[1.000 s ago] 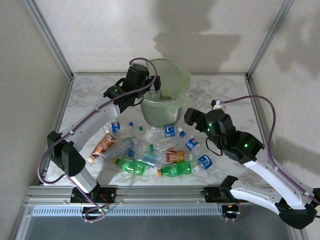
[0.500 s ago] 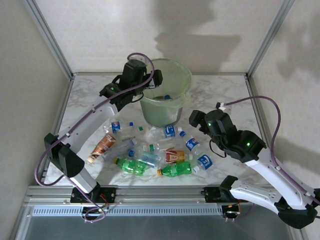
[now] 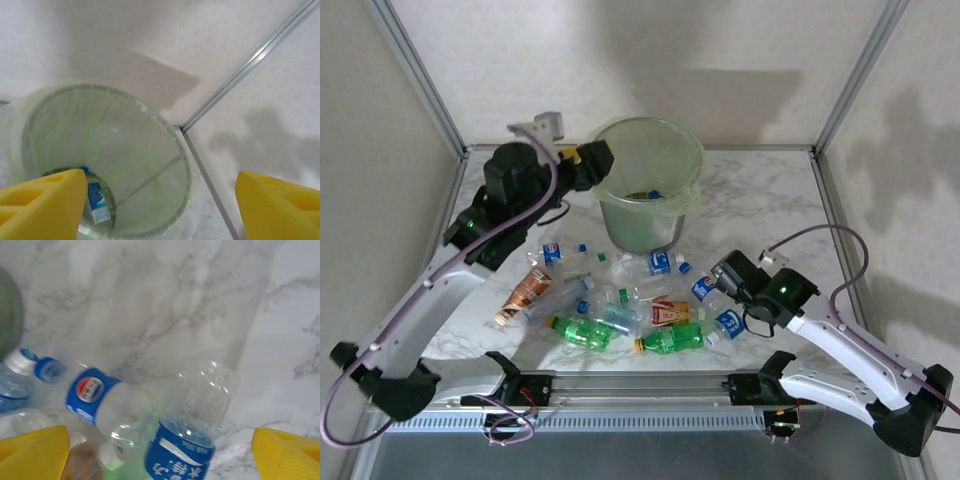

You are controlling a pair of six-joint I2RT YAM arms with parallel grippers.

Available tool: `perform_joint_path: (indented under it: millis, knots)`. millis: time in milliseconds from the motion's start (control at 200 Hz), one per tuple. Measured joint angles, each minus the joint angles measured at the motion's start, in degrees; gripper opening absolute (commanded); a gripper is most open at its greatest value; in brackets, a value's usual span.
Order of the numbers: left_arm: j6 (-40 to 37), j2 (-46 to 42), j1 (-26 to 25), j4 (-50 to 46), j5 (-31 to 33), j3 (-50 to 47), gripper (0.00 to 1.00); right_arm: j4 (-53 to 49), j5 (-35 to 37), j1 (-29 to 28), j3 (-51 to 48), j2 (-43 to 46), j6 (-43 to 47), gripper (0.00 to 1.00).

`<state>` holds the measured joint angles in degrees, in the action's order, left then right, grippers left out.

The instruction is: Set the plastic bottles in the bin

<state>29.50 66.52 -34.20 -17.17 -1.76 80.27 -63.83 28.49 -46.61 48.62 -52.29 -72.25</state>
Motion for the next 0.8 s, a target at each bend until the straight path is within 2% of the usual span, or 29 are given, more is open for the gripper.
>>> perform_joint_path:
  millis: [340,801]
  knots:
    - [5.55,-12.22,0.07,0.87,1.68,-22.8,0.77,9.27,-9.29,0.04,-11.61,0.28,-2.16,0.9]
    - [9.4,-14.71,0.15,3.69,2.19,-26.29,0.75,16.57,-13.79,0.48,-17.66,-1.36,-3.63,0.88]
